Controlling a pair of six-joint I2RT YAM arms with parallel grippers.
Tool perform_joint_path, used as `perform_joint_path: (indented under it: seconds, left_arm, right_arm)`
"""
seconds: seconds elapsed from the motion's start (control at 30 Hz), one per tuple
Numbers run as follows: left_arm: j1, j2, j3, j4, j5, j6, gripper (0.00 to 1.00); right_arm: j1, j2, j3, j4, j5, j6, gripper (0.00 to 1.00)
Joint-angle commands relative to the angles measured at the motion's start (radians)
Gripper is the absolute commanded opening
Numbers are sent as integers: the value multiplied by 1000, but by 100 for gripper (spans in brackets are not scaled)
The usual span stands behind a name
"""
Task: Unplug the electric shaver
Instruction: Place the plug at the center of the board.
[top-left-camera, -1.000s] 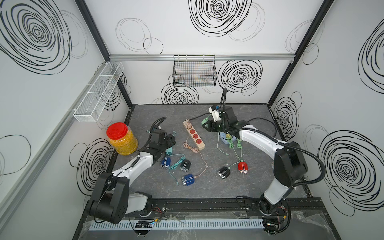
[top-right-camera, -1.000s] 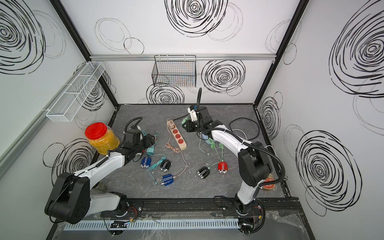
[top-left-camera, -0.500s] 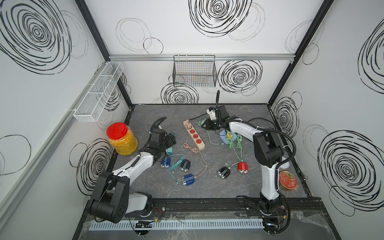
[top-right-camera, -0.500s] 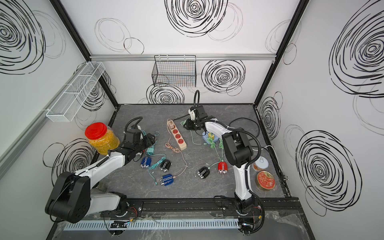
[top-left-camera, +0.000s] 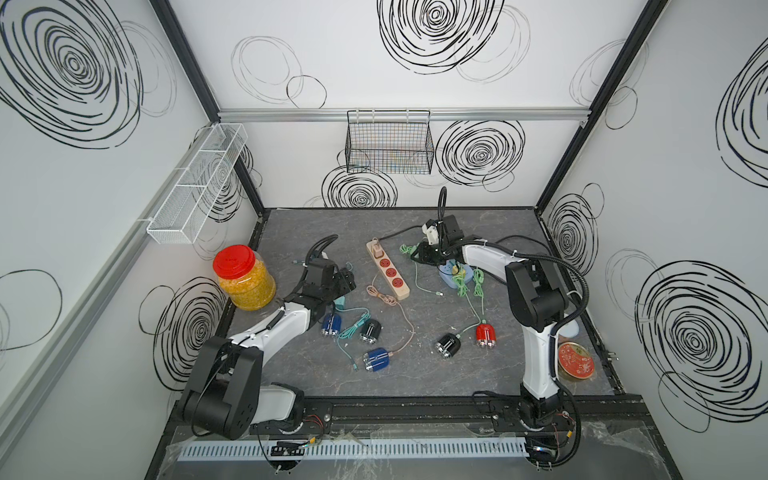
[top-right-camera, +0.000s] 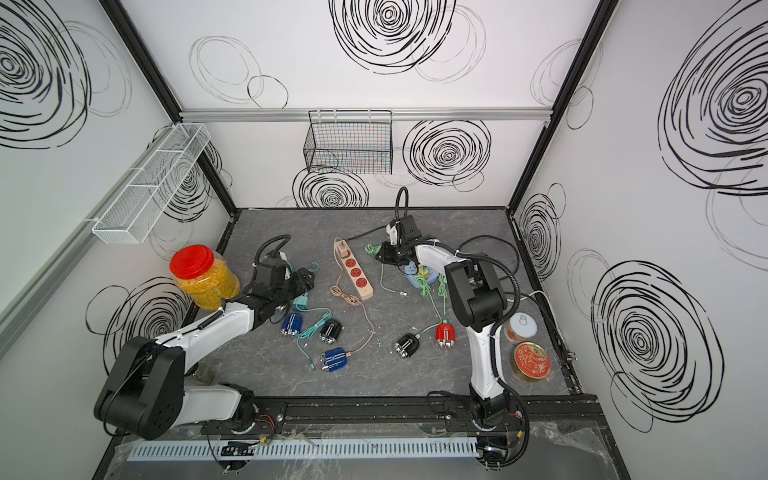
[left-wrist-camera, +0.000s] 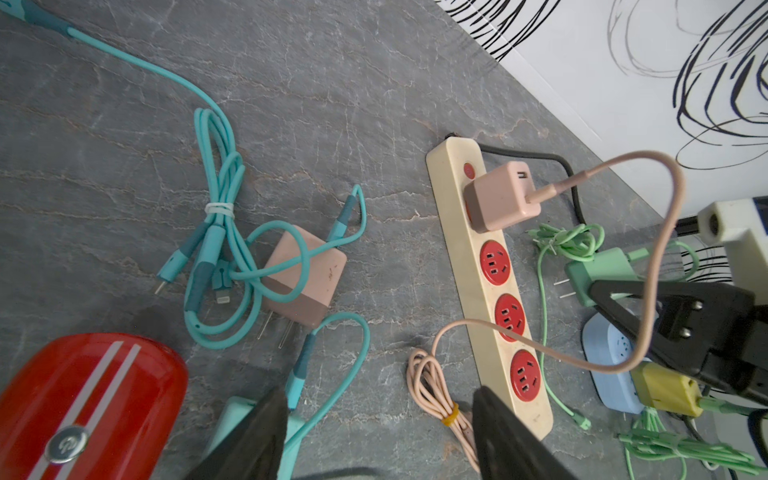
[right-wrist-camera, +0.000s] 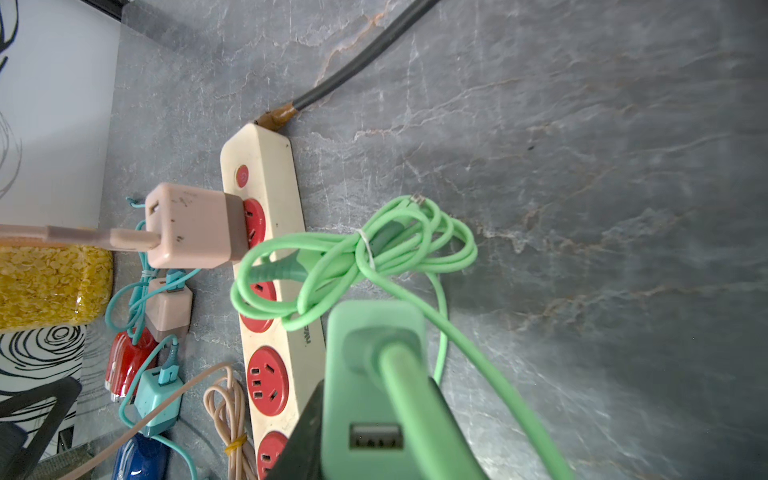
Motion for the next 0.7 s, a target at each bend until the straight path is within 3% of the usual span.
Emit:
perform_joint_path:
  seconds: [0.0,0.23,0.67]
  left_arm:
    - [-4,18,40,23,-14,6,74]
    - [-7,15,55,12,-16,9,74]
    - [-10,22,65,4,-23,18,75]
  right_arm:
    - [10,42,-8,4,2,18,16]
    - [5,62,5,-22,18,14,16]
    - [0,-49,-35,-48,-5,5,43]
